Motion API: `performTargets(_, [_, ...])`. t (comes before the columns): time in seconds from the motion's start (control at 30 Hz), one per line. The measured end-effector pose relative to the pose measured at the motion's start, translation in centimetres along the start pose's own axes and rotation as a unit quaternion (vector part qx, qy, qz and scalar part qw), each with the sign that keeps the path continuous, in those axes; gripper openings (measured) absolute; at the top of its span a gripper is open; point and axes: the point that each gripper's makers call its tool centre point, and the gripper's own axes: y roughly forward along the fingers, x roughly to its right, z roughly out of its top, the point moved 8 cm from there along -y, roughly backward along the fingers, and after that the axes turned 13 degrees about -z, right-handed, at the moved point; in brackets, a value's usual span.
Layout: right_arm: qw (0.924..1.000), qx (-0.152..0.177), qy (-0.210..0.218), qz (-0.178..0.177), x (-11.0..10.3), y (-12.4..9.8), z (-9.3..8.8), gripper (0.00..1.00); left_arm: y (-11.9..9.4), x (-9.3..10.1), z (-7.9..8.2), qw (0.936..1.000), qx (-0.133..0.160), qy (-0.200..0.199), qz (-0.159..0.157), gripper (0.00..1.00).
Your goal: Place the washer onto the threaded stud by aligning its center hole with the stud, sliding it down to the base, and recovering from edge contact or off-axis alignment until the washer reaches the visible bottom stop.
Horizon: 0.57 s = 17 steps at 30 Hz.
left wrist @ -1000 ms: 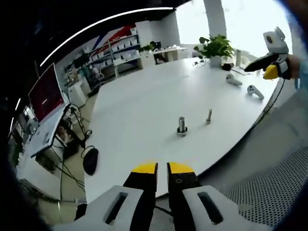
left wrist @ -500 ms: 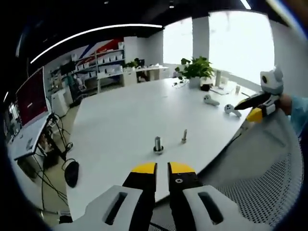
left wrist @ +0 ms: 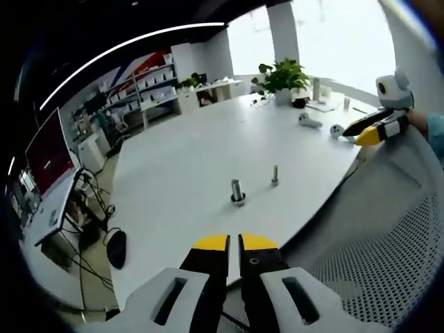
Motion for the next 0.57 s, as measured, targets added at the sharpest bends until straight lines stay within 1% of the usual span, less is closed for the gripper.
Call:
performTargets(0.1, [1.0,-0.007,-0.002,0.003,-0.08,0.02,-0.1,0.42,0.15,-0.16,-0.11,0.9999,-0.009,-0.002,0.005,0.02])
performTargets(0.2, [1.0,0.002,0.001,0.006,-0.11,0.03,0.04,0.42,0.07,-0.15,-0.17,0.9999,-0.01,-0.004,0.004,0.02])
performTargets(0.3, [0.9999,0.004,0.009,0.004,-0.07,-0.08,-0.09,0.42,0.05,-0.12,-0.22,0.9999,-0.01,-0.001,0.003,0.02])
performTargets(0.4, [0.9998,-0.002,0.013,0.012,-0.11,-0.01,-0.18,0.42,0.16,-0.11,-0.22,0.9999,-0.015,-0.003,0.004,0.02])
performTargets(0.5, [0.9998,-0.004,0.014,0.013,-0.14,-0.05,-0.28,0.42,0.2,0.02,-0.43,0.9997,-0.025,-0.003,0.0,0.02])
performTargets(0.57, [0.9997,-0.003,0.02,0.015,-0.11,-0.14,-0.36,0.42,0.21,0.14,-0.45,0.9996,-0.027,0.0,-0.001,0.02])
